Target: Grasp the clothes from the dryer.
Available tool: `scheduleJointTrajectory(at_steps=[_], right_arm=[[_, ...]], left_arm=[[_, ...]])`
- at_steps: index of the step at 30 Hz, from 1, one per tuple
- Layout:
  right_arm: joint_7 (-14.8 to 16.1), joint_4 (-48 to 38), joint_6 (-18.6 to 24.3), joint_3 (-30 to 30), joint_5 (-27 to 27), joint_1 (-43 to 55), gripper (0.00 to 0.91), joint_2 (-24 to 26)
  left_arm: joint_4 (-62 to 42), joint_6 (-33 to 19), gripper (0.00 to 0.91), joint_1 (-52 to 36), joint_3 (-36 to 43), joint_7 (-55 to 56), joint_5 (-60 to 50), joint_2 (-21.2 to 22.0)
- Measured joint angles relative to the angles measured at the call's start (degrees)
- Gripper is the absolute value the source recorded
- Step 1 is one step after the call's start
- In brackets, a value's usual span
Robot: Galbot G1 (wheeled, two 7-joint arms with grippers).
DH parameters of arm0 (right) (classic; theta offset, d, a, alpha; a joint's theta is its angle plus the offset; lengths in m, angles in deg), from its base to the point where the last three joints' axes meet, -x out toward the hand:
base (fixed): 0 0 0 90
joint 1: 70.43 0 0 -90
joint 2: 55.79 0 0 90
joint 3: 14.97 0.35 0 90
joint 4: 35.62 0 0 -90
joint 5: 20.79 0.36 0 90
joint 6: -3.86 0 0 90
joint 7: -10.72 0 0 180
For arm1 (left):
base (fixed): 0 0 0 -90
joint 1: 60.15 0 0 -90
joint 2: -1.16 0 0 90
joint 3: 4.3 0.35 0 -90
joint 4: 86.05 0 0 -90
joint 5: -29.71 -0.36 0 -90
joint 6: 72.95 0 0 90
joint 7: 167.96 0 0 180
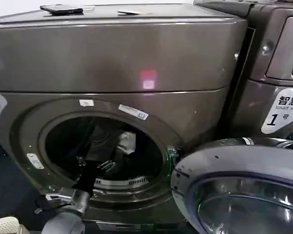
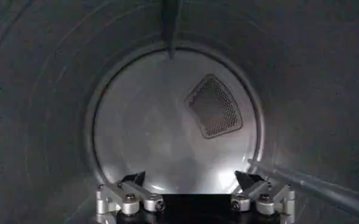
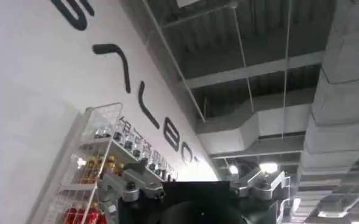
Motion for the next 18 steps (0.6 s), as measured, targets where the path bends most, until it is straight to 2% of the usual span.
scheduleJointTrajectory(at_steps=[10, 18], right_arm=[[0.2, 0.4, 0.2, 0.3, -0.9, -0.5, 0.907, -0.4], [-0.6, 1.0, 0.1, 1.1, -2.4, -1.6, 0.907, -0.1]], left_arm=[[-1.8, -0.6, 0.907, -2.0, 0.7, 0.0, 0.1, -0.3], [-7.1, -1.4, 0.907, -7.4, 2.7, 0.2, 0.9, 0.0]])
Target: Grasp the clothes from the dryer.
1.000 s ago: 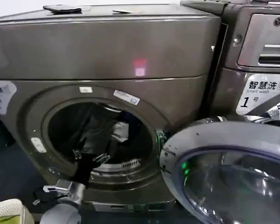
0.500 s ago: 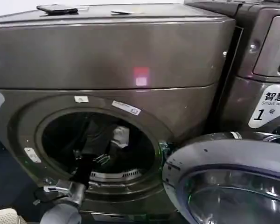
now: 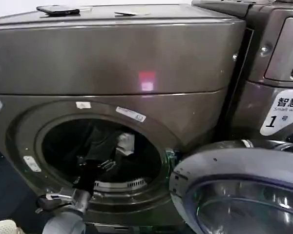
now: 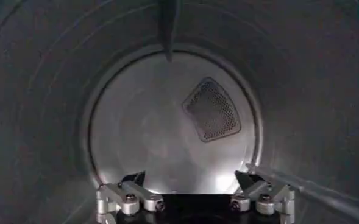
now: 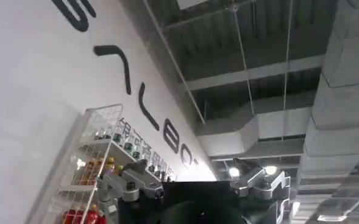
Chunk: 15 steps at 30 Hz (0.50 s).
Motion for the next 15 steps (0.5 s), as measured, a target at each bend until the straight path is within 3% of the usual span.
scheduleJointTrajectory(at_steps=[15], right_arm=[[-0.3, -0.7, 0.9, 2.0, -0.8, -1.8, 0.907, -0.4]], left_arm=[[-23.5, -4.0, 0.907, -21.8, 5.4, 1.0, -0.2, 4.0]])
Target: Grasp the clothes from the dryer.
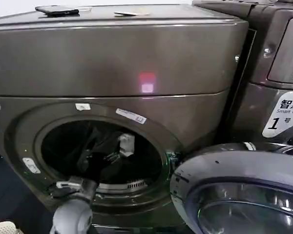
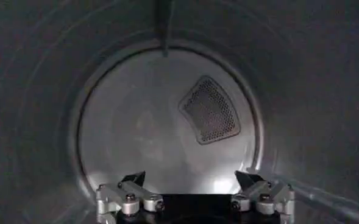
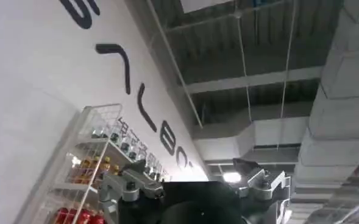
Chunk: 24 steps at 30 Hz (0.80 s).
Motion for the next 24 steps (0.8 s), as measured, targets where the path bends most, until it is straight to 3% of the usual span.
scheduleJointTrajectory(at_steps=[16, 24], right_arm=[[0.8, -0.6, 0.4, -1.1, 0.6, 1.3, 0.907, 0.0], [1.6, -0.2, 0.4, -2.5, 0.5, 2.8, 0.907, 0.4]], left_arm=[[-31.2, -5.9, 0.907, -22.3, 0.5, -1.5, -4.8, 4.3], [-44.3, -5.6, 0.907, -30.5, 2.8, -7.0, -6.3, 3.9]])
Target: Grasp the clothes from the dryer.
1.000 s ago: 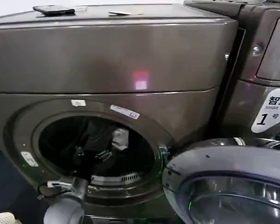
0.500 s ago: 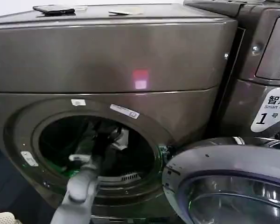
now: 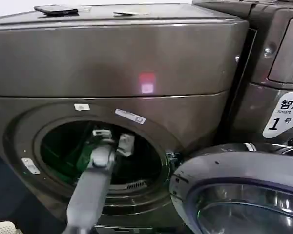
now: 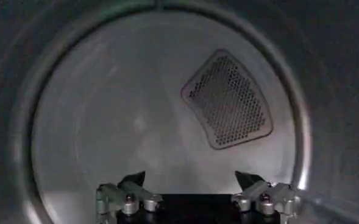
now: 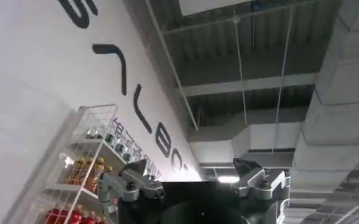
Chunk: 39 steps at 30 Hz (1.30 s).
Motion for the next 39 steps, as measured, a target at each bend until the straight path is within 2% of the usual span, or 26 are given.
scheduleJointTrajectory(at_steps=[10, 19, 30, 39], right_arm=[[0.5, 0.1, 0.1, -0.8, -0.6, 1.0, 0.907, -0.3], [0.8, 0.3, 0.3, -1.5, -0.9, 1.8, 0.907, -1.0], [0.9, 1.1, 0.4, -2.2, -0.9, 2.4, 0.907, -1.4], [1.1, 1.6, 0.4, -2.9, -1.1, 3.0, 0.907, -1.4]], left_arm=[[-14.7, -2.6, 0.907, -9.3, 10.3, -18.9, -6.2, -2.0], [-25.6, -5.3, 0.907, -17.4, 17.9, -36.0, -22.6, -2.7], [-30.0, -4.1, 0.907, -22.5, 21.9, -41.8, -44.2, -3.3], [-30.0, -3.3, 0.907, -23.8, 22.3, -42.9, -56.5, -3.0]])
